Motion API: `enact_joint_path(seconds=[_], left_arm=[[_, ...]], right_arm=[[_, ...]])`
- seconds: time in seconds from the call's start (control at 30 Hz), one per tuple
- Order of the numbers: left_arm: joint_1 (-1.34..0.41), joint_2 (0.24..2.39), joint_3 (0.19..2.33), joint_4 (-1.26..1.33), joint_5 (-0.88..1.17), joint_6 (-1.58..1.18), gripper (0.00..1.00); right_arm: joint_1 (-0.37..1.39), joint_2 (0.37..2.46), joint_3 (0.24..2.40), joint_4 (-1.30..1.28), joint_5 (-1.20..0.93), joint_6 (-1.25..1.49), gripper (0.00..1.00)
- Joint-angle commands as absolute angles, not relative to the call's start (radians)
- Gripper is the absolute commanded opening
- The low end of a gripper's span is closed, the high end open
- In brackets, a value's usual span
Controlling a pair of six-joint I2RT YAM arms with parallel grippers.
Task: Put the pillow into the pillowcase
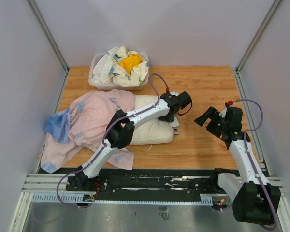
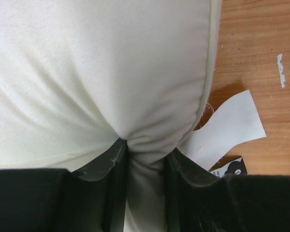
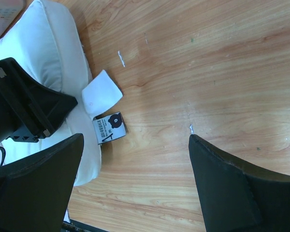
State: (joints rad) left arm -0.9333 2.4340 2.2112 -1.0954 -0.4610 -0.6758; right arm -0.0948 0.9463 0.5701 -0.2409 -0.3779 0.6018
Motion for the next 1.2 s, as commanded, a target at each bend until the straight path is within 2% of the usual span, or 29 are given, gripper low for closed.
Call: enact_joint_path(seconds=[0.0, 0.03, 0.07, 0.1, 0.47, 0.87, 1.17], left_arm=[[-0.918, 2.517, 2.126, -1.089, -0.384, -0.695, 0.23], [-0.916, 2.512, 2.123, -1.092, -0.386, -0.696, 0.08], [-0.916, 2.505, 2.119, -1.093, -0.388, -0.699, 0.01], [-0.916, 2.492, 2.114, -1.092, -0.389, -0.7, 0.0], [-0.897, 2.211, 2.1, -1.111, -0.392, -0.655, 0.0], [-0.837, 1.929, 2.159, -1.157, -0.312, -0.607, 0.0], [-0.789, 1.814, 2.168, -1.156, -0.223, -0.583, 0.0]], right_arm=[[-0.124, 0.927, 0.554, -0.245, -0.387, 0.603, 0.9], [-0.124, 0.925, 0.555, -0.248, -0.387, 0.603, 0.9], [-0.124, 0.923, 0.555, -0.249, -0.387, 0.603, 0.9], [-0.124, 0.921, 0.555, -0.251, -0.388, 0.603, 0.9], [-0.126, 0.92, 0.582, -0.269, -0.438, 0.603, 0.9], [-0.106, 0.968, 0.573, -0.179, -0.6, 0.603, 0.9], [0.161, 1.149, 0.591, 0.037, -0.61, 0.603, 0.9]])
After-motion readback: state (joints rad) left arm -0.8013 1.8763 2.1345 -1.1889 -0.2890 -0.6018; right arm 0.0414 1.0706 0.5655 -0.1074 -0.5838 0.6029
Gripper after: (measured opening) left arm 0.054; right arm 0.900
